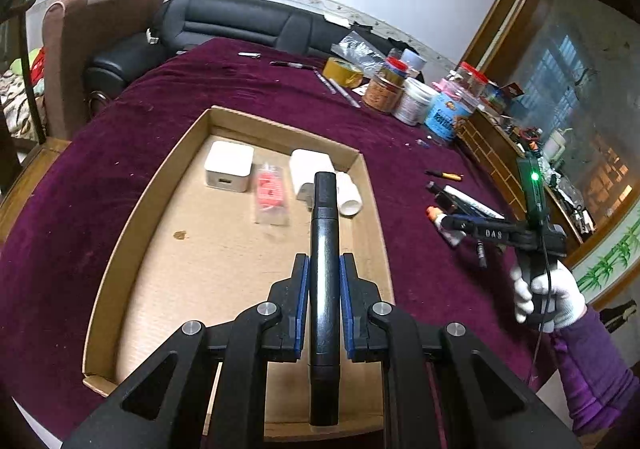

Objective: Organize rigid objects
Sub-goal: 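Carry the marker over the box while the right gripper grasps the orange-capped glue bottle, then release the marker and glue bottle into the box, open both grippers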

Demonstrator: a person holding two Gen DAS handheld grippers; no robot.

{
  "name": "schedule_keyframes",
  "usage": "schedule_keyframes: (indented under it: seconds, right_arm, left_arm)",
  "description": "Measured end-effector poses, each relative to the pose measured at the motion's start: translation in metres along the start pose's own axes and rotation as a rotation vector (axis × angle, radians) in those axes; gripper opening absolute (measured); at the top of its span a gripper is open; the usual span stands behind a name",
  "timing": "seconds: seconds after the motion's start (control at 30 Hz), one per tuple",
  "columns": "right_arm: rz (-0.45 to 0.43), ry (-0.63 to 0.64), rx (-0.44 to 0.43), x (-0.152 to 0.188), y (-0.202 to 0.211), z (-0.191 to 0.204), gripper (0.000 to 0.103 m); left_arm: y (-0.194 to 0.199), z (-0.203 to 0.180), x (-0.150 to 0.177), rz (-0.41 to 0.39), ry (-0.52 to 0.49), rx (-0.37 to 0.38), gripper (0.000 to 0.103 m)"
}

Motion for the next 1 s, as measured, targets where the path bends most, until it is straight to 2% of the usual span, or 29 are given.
schedule_keyframes:
  seconds: [0.13, 0.27, 0.43, 0.6, 0.7, 0.83, 0.87, 0.93, 1.0]
  right_arm:
    - [0.02, 0.017, 0.061, 0.008, -0.009, 0.002, 0.024]
    - [0.006, -0.04, 0.038, 0.006, 0.003, 0.004, 0.024]
    - [-0.059, -0.079, -0.068, -0.016, 0.033, 0.03, 0.024]
    - [-0.055, -0.042, -0.199, -0.033, 0.038, 0.092, 0.025]
    - [-0.027, -0.034, -0.267, -0.035, 0.031, 0.125, 0.025]
    - [0.005, 0.003, -0.271, -0.031, 0.01, 0.163, 0.025]
    - [0.012, 0.009, -0.263, -0.029, 0.004, 0.169, 0.025]
    - [0.028, 0.029, -0.229, -0.025, -0.008, 0.178, 0.025]
    - [0.043, 0.036, -0.204, -0.021, -0.017, 0.182, 0.025]
  left_arm:
    - [-0.009, 0.011, -0.004, 0.029, -0.012, -0.044, 0.012]
    - [-0.024, 0.021, -0.008, 0.079, -0.032, -0.098, 0.012]
    - [-0.053, 0.046, -0.006, 0.191, -0.018, -0.176, 0.012]
    - [-0.088, 0.074, -0.007, 0.3, 0.063, -0.207, 0.012]
    - [-0.1, 0.076, -0.015, 0.298, 0.059, -0.215, 0.012]
    - [-0.111, 0.074, -0.019, 0.284, 0.047, -0.23, 0.013]
    - [-0.11, 0.073, -0.019, 0.28, 0.051, -0.227, 0.015]
    - [-0.104, 0.073, -0.019, 0.271, 0.081, -0.199, 0.026]
    - [-0.093, 0.071, -0.021, 0.246, 0.102, -0.177, 0.031]
Point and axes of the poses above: each gripper's, at about its wrist camera, not at the fingertips, and y roughly against the way its jaws point, z to its left, x to its underside, the point moved 4 cm from there along -y, roughly the way its jaws point, and after that the axes turned 15 degrees about -z, right-handed, at the moved point
